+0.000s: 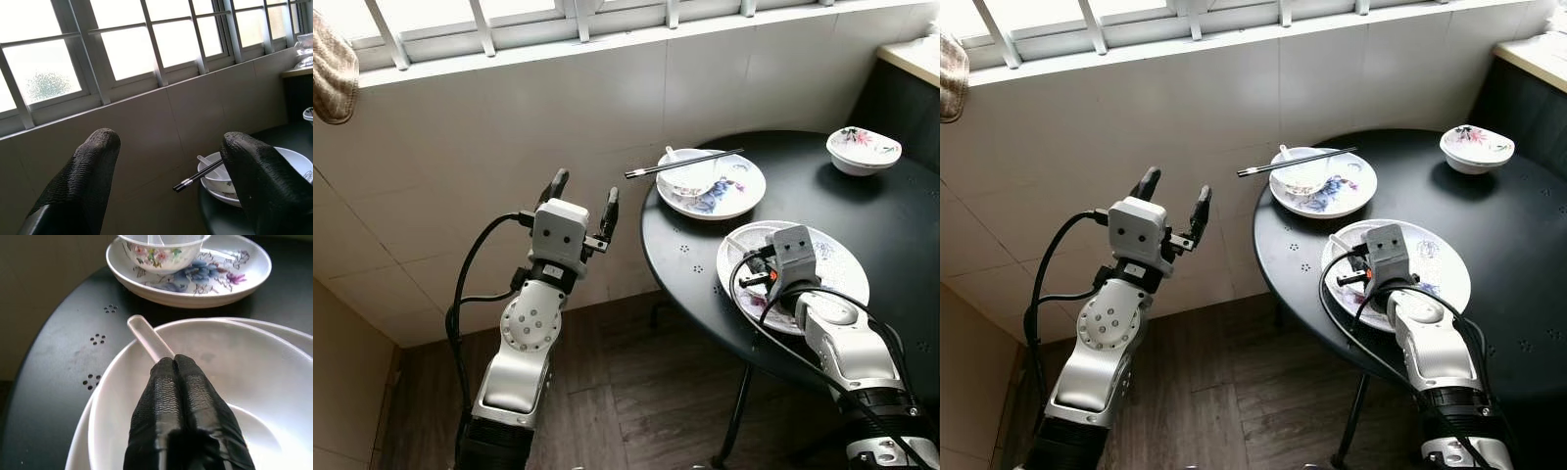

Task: Kitchen organization

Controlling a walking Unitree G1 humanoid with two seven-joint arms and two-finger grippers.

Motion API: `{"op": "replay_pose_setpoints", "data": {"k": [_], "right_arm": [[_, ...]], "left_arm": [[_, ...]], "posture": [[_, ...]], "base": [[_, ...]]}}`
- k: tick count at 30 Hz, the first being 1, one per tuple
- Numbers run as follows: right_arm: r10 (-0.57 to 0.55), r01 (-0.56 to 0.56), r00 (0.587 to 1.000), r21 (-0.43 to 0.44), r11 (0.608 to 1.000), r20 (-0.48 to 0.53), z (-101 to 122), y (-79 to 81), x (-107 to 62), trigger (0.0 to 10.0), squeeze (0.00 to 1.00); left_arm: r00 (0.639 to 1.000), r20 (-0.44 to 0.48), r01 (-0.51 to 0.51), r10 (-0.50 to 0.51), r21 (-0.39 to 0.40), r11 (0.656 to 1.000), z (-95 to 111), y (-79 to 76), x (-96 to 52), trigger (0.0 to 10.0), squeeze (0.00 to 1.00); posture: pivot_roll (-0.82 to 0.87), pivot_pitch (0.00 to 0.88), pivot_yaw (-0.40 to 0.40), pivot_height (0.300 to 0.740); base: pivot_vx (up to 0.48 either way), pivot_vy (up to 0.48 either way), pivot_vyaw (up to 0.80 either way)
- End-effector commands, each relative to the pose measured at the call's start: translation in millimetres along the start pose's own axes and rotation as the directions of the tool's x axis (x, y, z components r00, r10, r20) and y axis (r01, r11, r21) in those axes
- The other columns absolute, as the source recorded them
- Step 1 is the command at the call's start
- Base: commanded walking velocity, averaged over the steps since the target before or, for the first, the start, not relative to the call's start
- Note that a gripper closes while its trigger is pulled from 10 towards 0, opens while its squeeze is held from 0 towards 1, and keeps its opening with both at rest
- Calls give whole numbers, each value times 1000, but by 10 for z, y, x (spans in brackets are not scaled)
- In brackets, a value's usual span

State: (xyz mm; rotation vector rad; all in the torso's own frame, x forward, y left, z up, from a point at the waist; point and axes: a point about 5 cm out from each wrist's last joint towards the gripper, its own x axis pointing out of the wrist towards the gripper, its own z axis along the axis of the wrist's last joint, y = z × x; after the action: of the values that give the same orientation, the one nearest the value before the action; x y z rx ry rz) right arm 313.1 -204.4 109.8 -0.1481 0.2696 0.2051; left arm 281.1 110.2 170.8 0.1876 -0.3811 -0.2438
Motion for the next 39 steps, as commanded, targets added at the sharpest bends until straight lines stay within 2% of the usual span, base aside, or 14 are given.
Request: {"op": "replay_pose_setpoints", "data": {"k": [1,11,12,13,15,16,21,23,27,31,32,33,34,39], "right_arm": [[-19,23,994,-34,999,107,231,-4,-12,0,0],[-115,153,962,-143,978,248,541,-28,-46,0,0],[-145,181,960,-137,974,239,522,-55,-45,2157,0],[-160,186,961,-98,978,225,489,-81,-38,10000,910],[-151,170,964,-72,983,221,478,-81,-34,10000,910],[-141,159,964,-61,985,227,477,-82,-39,10000,1000],[-113,124,977,-53,991,179,413,-115,-38,10000,1000],[-36,39,989,-16,999,141,370,-113,-30,10000,1000],[105,-101,989,-40,994,101,355,-141,-57,10000,1000],[220,-214,974,-95,972,51,383,-230,-122,10000,1000],[223,-219,974,-123,968,24,403,-334,-141,10000,1000],[223,-219,974,-123,968,24,403,-334,-141,10000,1000],[194,-190,981,-142,971,10,428,-458,-141,10000,1000],[234,-235,972,-87,968,-21,433,-556,-155,10000,1000]], "left_arm": [[1000,-21,1,0,17,1000,-32,14,9,10000,0],[1000,-23,2,-1,14,1000,-40,-7,10,10000,0],[1000,-23,2,-1,14,1000,-41,-8,10,10000,0],[1000,-24,1,-1,15,1000,-44,-9,9,10000,0],[1000,-25,1,-1,16,1000,-46,-8,8,10000,0],[1000,-25,1,-1,16,1000,-48,-9,10,10000,0],[1000,-29,0,1,18,1000,-58,-7,11,10000,0],[1000,-28,1,0,16,1000,-60,-16,14,10000,0],[1000,-26,2,-1,17,1000,-59,-22,24,10000,0],[1000,-27,4,-4,17,1000,-65,-19,25,10000,0],[1000,-28,6,-5,18,1000,-69,-19,25,10000,0],[1000,-28,6,-5,18,1000,-69,-19,25,10000,0],[1000,-29,8,-7,19,1000,-73,-23,25,10000,0],[1000,-29,8,-7,18,1000,-78,-32,24,10000,0]], "posture": [[-157,0,50,740],[-163,0,49,740],[-162,0,48,740],[-162,0,47,740],[-162,0,47,740],[-161,0,46,740],[-164,0,45,740],[-167,0,45,740],[-165,0,47,740],[-167,0,49,740],[-167,0,49,740],[-167,0,49,740],[-167,0,46,740],[-165,0,44,740]], "base": [[0,0,0],[0,0,0],[0,0,0],[0,0,0],[0,0,0],[0,0,0],[0,0,0],[0,0,0],[0,0,0],[0,0,0],[0,0,0],[0,0,0],[0,0,0],[0,0,0]]}}
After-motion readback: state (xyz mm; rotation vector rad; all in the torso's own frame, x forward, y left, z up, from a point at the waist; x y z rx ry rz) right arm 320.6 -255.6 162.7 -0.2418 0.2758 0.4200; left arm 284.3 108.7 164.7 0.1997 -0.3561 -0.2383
